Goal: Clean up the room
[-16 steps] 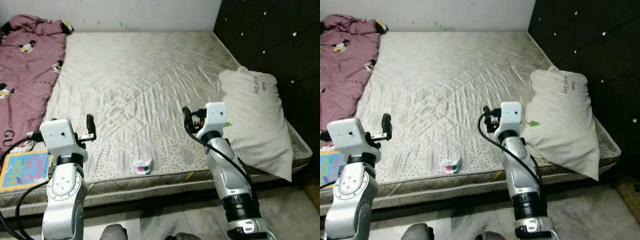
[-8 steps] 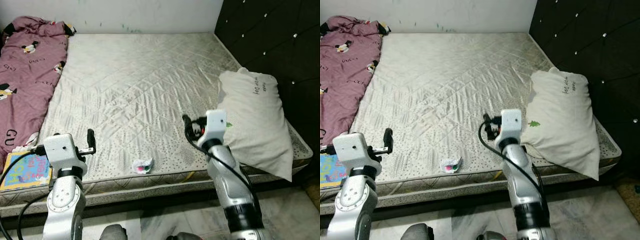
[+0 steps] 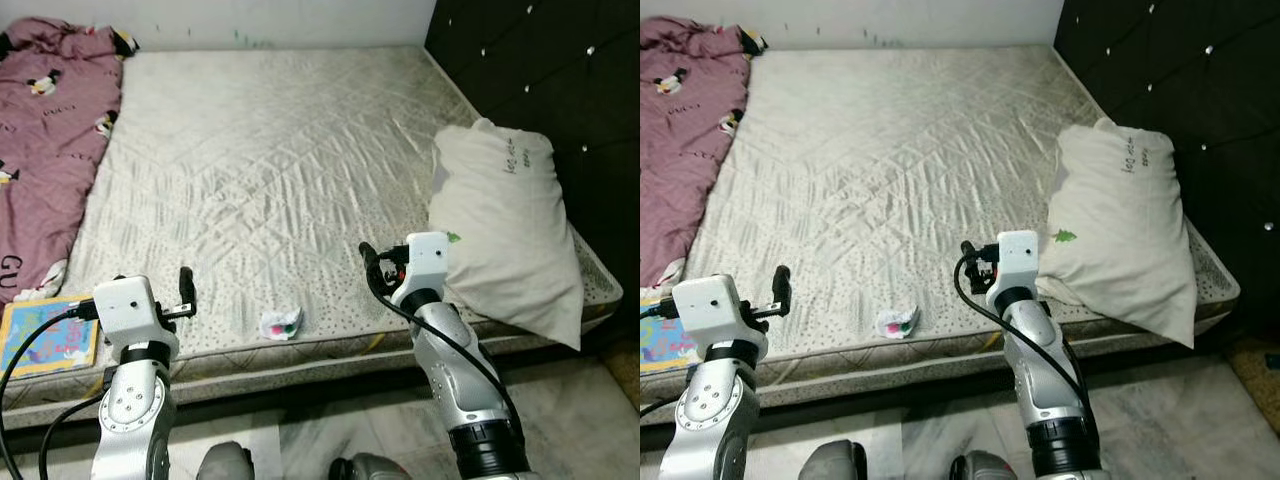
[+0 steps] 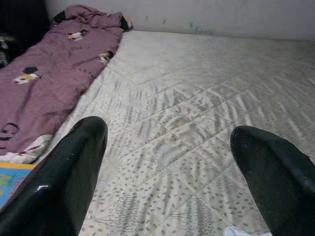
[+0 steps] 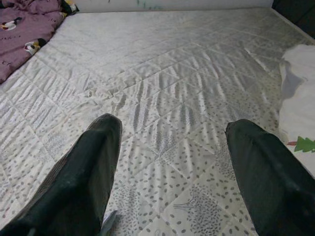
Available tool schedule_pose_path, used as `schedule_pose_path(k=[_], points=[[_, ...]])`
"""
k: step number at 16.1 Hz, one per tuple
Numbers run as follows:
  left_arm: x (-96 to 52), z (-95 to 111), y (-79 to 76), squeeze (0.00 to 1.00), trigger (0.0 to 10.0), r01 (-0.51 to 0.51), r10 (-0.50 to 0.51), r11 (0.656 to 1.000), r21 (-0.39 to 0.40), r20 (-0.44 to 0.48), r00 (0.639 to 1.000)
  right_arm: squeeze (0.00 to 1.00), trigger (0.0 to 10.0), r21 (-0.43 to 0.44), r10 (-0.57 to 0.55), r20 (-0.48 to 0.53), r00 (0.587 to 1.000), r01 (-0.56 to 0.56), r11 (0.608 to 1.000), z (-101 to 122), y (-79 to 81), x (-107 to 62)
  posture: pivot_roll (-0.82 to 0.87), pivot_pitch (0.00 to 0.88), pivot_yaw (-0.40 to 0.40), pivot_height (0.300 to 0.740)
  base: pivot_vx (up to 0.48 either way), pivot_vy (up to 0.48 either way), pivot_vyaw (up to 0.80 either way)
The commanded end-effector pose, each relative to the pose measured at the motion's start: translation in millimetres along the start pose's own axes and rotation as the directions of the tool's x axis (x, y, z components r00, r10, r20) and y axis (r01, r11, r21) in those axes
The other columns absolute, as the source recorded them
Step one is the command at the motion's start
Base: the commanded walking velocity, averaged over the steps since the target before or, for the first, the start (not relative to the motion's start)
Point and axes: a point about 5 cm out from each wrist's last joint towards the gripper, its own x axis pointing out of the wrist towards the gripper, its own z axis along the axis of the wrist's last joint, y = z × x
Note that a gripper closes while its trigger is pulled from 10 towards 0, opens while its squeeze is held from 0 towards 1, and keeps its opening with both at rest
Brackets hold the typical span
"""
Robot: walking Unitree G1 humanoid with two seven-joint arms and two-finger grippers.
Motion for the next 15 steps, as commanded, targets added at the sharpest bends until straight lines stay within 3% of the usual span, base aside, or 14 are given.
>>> schedule_pose_path(k=[1,9,12,15], points=[[0.3,3.1,0.3,0.0,10.0,-0.015,0.014,1.0,0.004,0.012,1.0,0.0,10.0,-0.003,0.01,0.011,1.0,-0.01,1.0,5.3,0.6,0.4,0.08,0.13,-0.035,0.675,0.0,0.0,0.0],[11.7,6.5,0.3,0.0,10.0,-0.077,0.076,0.997,0.002,0.029,0.997,0.0,10.0,-0.017,0.037,0.019,0.999,-0.037,0.999,8.8,1.8,7.5,0.08,0.117,-0.045,0.61,0.0,0.0,0.0],[12.7,5.4,0.3,0.0,10.0,-0.086,0.086,0.996,-0.008,0.02,0.996,0.0,10.0,-0.086,0.135,-0.015,0.991,-0.136,0.987,3.9,12.1,10.0,0.08,0.109,-0.049,0.61,0.0,0.0,0.0],[15.2,3.3,3.1,0.0,10.0,-0.12,0.12,0.993,-0.005,0.003,0.993,0.0,10.0,-0.103,0.169,-0.026,0.985,-0.17,0.98,1.4,15.4,12.1,0.08,0.107,-0.055,0.61,0.0,0.0,0.0]])
